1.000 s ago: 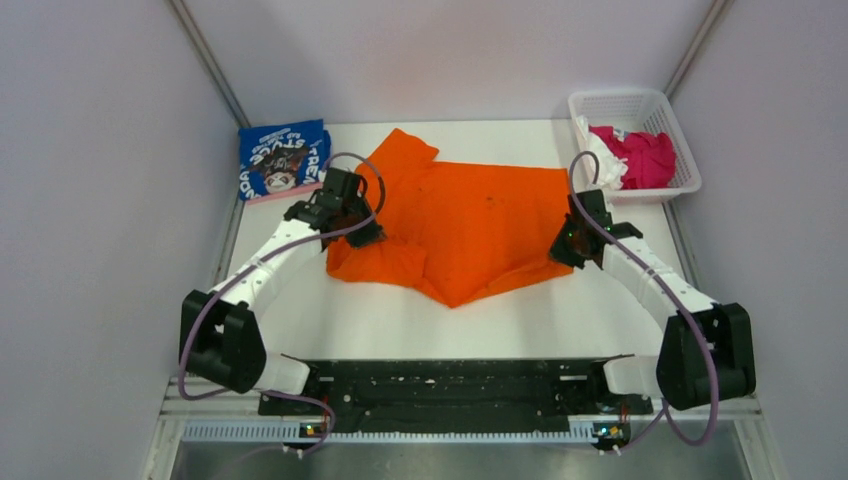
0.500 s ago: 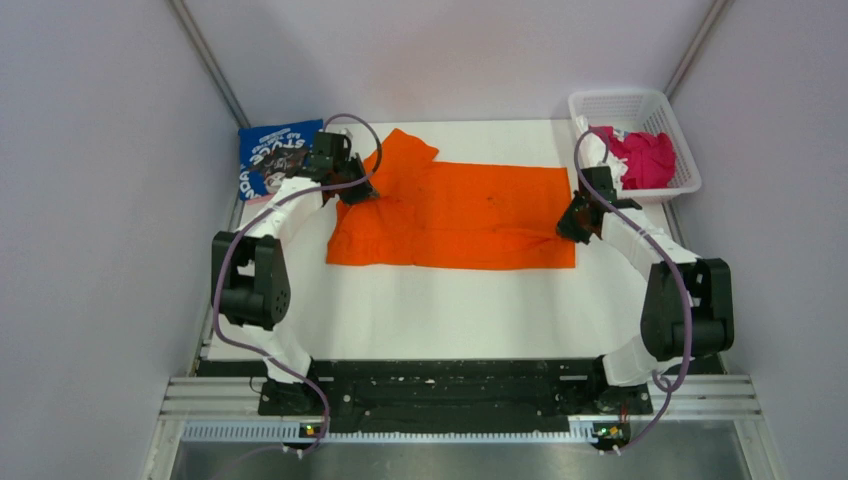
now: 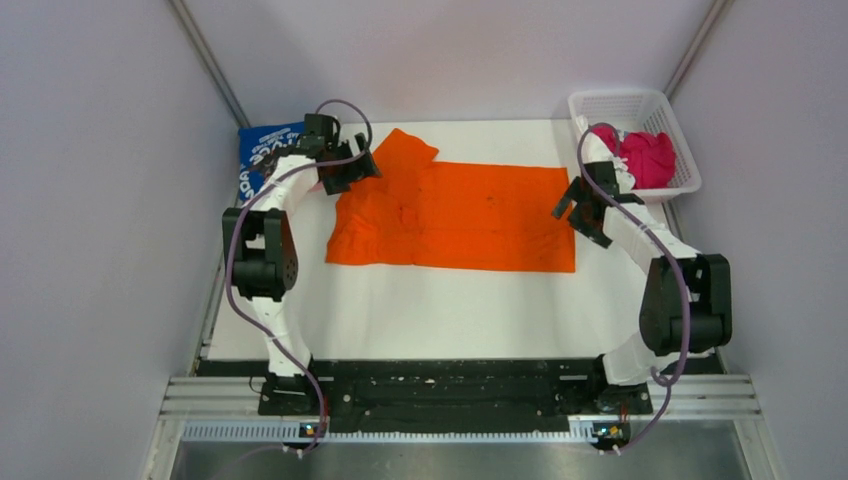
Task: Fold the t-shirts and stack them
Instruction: Fold the flattened tshirt in 1/3 of the way
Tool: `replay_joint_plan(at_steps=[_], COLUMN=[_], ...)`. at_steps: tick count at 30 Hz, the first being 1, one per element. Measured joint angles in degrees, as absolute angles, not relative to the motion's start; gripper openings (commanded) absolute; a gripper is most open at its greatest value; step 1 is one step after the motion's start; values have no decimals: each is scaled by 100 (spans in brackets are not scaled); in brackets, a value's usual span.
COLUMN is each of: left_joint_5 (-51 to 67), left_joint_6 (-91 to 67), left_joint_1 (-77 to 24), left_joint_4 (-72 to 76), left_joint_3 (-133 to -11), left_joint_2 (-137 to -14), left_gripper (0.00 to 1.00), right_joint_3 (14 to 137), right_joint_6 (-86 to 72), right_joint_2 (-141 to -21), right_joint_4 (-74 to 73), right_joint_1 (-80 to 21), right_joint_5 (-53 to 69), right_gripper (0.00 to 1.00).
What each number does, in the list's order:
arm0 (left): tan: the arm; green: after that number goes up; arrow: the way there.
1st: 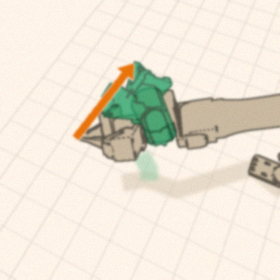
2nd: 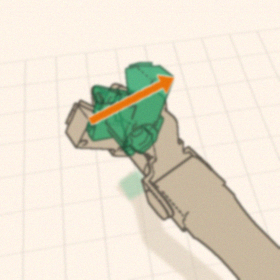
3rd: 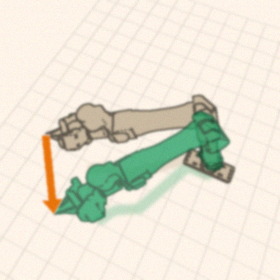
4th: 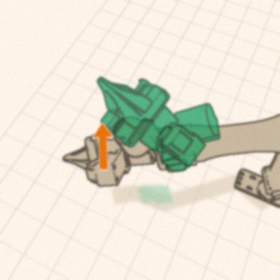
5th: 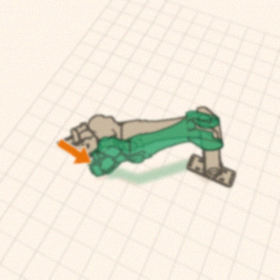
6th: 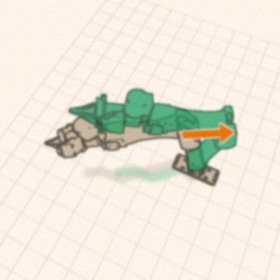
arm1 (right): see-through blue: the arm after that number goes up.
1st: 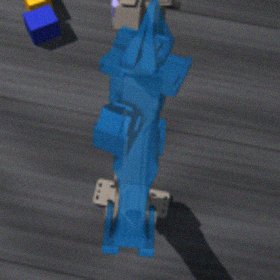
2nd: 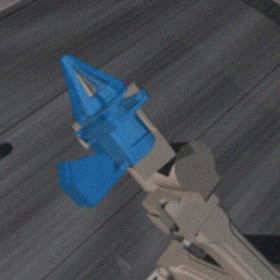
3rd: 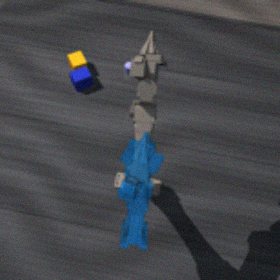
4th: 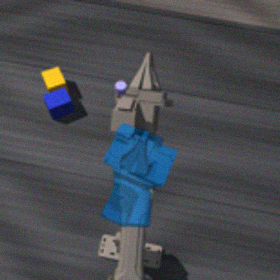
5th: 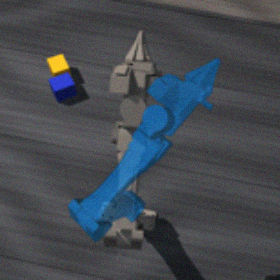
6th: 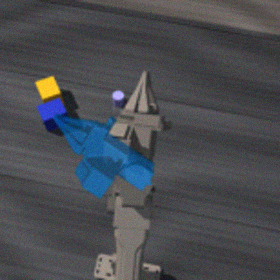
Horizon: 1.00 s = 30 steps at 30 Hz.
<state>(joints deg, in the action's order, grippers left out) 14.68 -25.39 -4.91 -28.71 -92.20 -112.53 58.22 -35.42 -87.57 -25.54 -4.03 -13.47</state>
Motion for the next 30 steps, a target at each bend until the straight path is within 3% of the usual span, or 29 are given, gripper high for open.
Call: replay_joint_plan(at_steps=[7, 13, 19, 30], left_joint_5=[2080, 2132, 1894, 1638], left_joint_6=[-3068, -3317, -3500, -4077], left_joint_1=[-650, -666, -646, -646], left_joint_4=[-2069, -1787, -1343, -2445], left_joint_3=[-6888, -6141, -5352, -3793], left_joint_2=[-10014, -10110, -9566, -7491], left_gripper=[99, 99, 99, 99], right_joint_3=[5083, 5002, 4383, 3426], right_joint_6=[-3142, -3089, -3107, -2991], right_joint_2=[-8385, -9264, -8853, -6978], right_joint_4=[-1573, -932, -445, -2080], right_joint_1=[-1037, -1286, -1286, -1315], right_joint_5=[-235, 432, 534, 829], right_gripper=[99, 99, 99, 99])
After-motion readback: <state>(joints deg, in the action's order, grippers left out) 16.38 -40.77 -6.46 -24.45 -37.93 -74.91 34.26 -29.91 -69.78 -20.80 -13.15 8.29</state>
